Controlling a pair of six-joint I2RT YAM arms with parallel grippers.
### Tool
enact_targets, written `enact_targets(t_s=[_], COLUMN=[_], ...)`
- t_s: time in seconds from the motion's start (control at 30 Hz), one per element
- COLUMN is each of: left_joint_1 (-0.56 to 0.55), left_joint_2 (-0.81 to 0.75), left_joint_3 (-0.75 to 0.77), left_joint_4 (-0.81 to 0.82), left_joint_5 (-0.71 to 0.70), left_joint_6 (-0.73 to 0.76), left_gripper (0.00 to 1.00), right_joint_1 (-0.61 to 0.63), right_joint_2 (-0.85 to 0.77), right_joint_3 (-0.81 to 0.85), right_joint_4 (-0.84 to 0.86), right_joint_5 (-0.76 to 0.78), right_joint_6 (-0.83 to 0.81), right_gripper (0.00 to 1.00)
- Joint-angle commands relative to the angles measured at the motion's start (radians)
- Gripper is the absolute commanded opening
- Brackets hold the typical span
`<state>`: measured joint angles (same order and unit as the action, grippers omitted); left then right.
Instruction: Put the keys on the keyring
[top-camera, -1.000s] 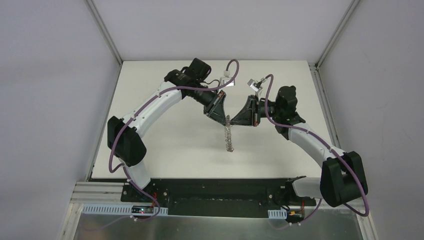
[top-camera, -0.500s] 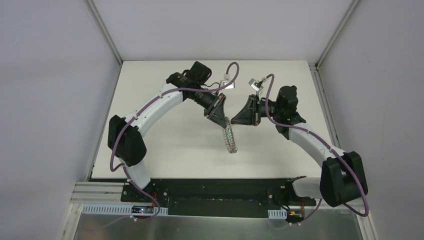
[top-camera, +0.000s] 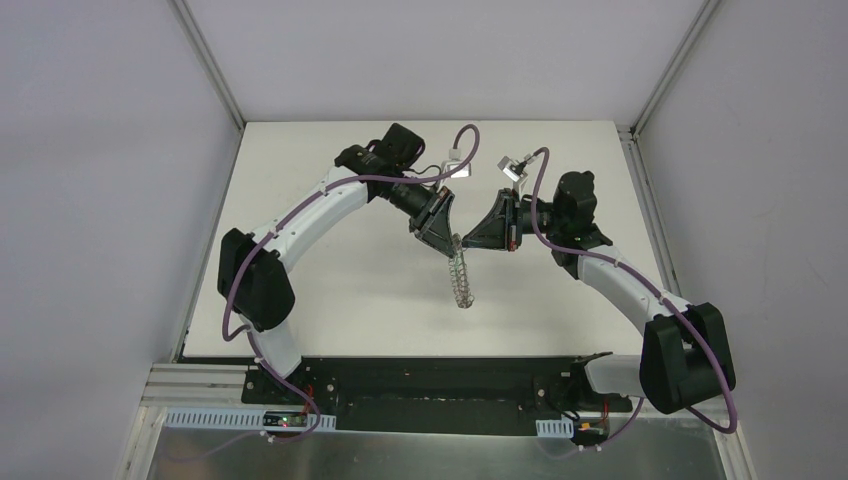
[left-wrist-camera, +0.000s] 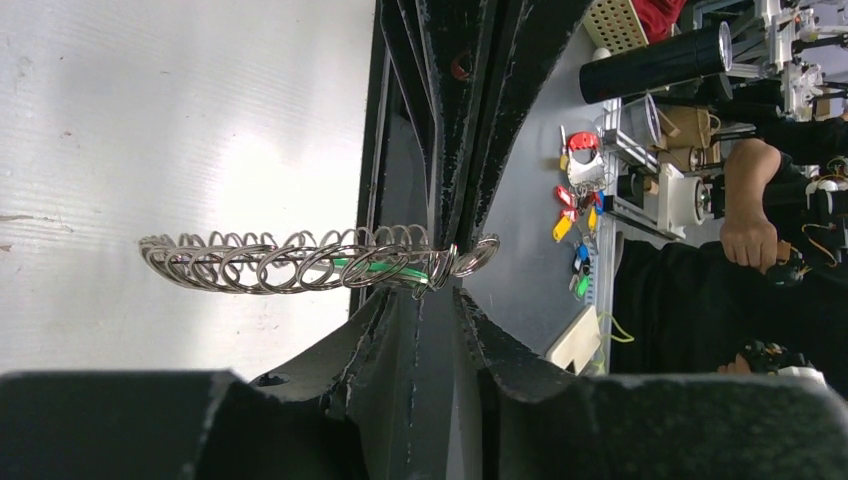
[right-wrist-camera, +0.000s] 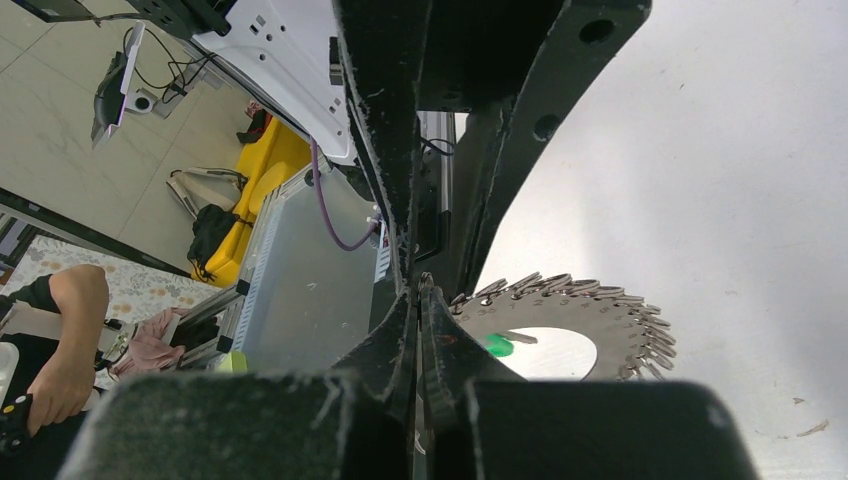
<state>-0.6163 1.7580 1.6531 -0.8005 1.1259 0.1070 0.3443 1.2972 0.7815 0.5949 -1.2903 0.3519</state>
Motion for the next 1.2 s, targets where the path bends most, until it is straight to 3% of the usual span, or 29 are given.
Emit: enact_targets(t_s=[0.0,0.27,0.5,0.83,0.97,1.17], left_joint_1=[-0.007,-0.010,-0.021,-0.028,-0.026,-0.026], left_joint_2=[-0.035,-0.034,-0.029,-0.027,-0.029,-0.039], left_joint_3=[0.044,0.064,0.052,0.031,0.030,0.029], left_joint_4=[-0.028,0.020,0.060,0.085,0.068,0.048], left_joint_5=[0.010,0.012,0.018,0.044,0.039,0.030], left_joint_6=[0.054,0.012,-0.019,-0.037,-0.022,-0.003], left_gripper=[0.29,0.33,0.29,0.05,0.06,0.16], right_joint_1=[-0.005,-0.004,-0.004,-0.004,-0.007,-0.013], right_joint_2=[-0.019,-0.019,-0.016,-0.011,-0.009,-0.012], right_joint_3=[0.014,0.014,0.013,0.013,0.015,0.014], right_joint_4=[0.065,0.065,0.064,0.064,0.063,0.063], right_joint_5=[-0.009,-0.009,-0.008,-0.005,-0.006,-0.005], right_joint_6=[0.001,0.004,0.005,0.005,0.004,0.004], right_gripper=[0.00,0.00,0.00,0.00,0.00,0.00])
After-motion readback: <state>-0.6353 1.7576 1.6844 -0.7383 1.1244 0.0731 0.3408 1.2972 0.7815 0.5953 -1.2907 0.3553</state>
